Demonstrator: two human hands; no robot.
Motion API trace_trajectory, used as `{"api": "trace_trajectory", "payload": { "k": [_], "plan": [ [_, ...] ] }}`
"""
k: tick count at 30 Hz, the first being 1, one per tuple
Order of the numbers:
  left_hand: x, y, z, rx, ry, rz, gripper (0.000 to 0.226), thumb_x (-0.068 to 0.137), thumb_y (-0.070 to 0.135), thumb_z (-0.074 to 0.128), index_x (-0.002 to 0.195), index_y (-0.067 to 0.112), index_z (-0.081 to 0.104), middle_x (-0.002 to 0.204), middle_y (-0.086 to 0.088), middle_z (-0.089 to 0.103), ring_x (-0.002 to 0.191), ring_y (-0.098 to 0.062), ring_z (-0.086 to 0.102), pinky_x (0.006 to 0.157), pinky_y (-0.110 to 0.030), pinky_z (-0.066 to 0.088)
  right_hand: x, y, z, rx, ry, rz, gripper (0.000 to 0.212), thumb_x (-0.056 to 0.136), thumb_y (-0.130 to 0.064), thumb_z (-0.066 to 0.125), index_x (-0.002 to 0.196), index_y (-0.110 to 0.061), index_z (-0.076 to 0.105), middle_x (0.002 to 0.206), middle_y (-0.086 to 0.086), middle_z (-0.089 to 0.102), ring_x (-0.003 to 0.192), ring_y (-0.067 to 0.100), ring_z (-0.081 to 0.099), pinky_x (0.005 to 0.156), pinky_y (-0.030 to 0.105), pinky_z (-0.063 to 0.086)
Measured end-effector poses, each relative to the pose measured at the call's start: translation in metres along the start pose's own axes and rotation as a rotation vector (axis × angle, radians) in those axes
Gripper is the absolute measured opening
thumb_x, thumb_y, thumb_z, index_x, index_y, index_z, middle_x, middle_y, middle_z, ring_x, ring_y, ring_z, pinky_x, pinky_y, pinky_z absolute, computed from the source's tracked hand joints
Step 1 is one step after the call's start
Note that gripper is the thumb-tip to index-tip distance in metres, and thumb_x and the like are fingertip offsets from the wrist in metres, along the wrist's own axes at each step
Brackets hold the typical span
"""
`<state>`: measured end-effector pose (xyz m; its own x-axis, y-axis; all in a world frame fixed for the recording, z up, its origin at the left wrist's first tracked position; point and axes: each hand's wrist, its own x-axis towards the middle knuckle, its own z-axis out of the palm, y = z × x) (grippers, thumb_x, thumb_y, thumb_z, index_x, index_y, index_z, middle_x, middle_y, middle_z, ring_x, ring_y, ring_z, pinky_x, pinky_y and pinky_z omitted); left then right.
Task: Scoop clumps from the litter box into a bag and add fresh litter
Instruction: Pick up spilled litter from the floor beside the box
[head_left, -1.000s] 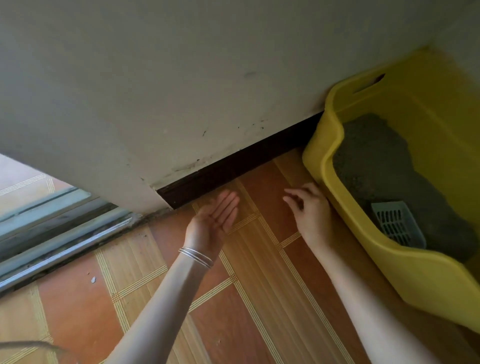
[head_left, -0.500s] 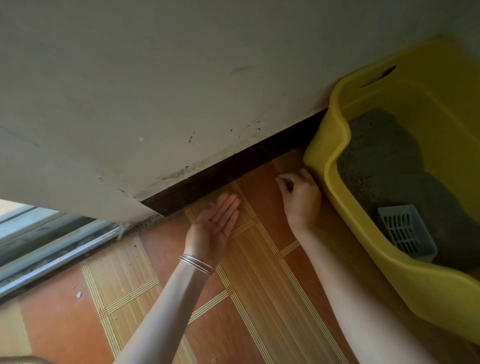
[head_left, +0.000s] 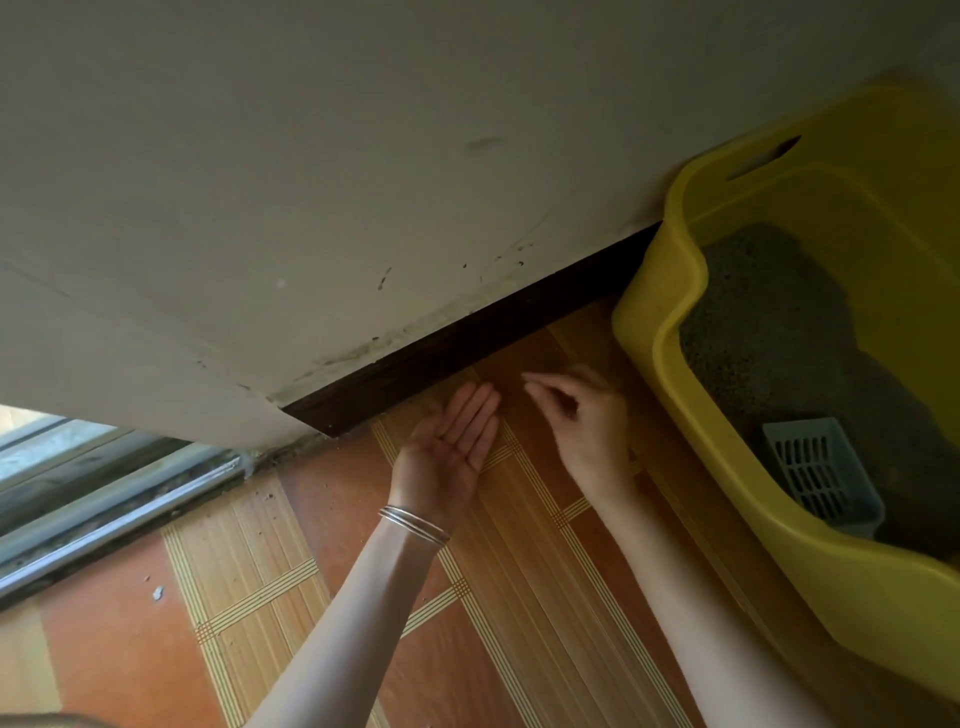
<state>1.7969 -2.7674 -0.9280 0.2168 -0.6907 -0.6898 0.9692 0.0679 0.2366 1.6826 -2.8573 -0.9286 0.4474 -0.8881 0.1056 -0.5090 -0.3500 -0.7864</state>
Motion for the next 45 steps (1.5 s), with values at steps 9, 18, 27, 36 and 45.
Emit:
{"api": "trace_trajectory", "payload": {
  "k": [9,18,27,36,45],
  "plan": [
    [-0.001,0.003,-0.003,-0.022,-0.004,-0.006,0.039,0.100,0.019,0.029,0.123,-0.001,0.054,0.122,-0.016,0.062,0.107,-0.023,0.064,0.092,-0.032,0.052,0.030,0.021,0.002,-0.263,0.163,0.176,0.019,0.087,-0.019,0.063,0.102,-0.010,0.069,0.102,0.010,0.063,0.085,0.020,0.062,0.070,0.021,0.042],
    [-0.004,0.004,-0.004,-0.039,0.019,-0.013,0.040,0.101,0.021,0.028,0.121,0.000,0.055,0.120,-0.016,0.064,0.105,-0.023,0.065,0.093,-0.033,0.046,0.037,0.022,0.010,-0.315,0.192,0.118,0.010,0.085,-0.017,0.065,0.090,-0.011,0.071,0.092,0.009,0.063,0.069,0.020,0.059,0.056,0.023,0.037],
    [-0.007,-0.001,-0.005,-0.073,0.044,-0.035,0.039,0.100,0.020,0.027,0.113,-0.001,0.058,0.110,-0.016,0.067,0.093,-0.022,0.069,0.087,-0.032,0.053,0.003,-0.017,0.005,0.040,-0.049,0.014,0.012,0.086,-0.025,0.063,0.089,-0.015,0.068,0.083,-0.006,0.059,0.075,0.004,0.056,0.063,0.011,0.038],
    [-0.017,-0.002,-0.017,-0.102,0.055,-0.053,0.041,0.101,0.021,0.028,0.119,-0.002,0.057,0.118,-0.018,0.065,0.106,-0.025,0.064,0.087,-0.039,0.052,-0.027,0.008,0.000,-0.026,0.133,0.135,0.010,0.079,-0.017,0.070,0.089,-0.016,0.072,0.083,-0.009,0.056,0.074,0.000,0.052,0.069,0.006,0.041],
    [-0.021,-0.005,-0.015,-0.019,0.044,-0.057,0.040,0.100,0.021,0.032,0.120,-0.002,0.056,0.120,-0.018,0.063,0.108,-0.025,0.063,0.089,-0.035,0.052,-0.011,0.024,0.003,-0.195,0.042,0.025,0.011,0.075,-0.022,0.074,0.084,-0.017,0.073,0.086,-0.004,0.058,0.077,0.014,0.054,0.062,0.023,0.047]
  ]
}}
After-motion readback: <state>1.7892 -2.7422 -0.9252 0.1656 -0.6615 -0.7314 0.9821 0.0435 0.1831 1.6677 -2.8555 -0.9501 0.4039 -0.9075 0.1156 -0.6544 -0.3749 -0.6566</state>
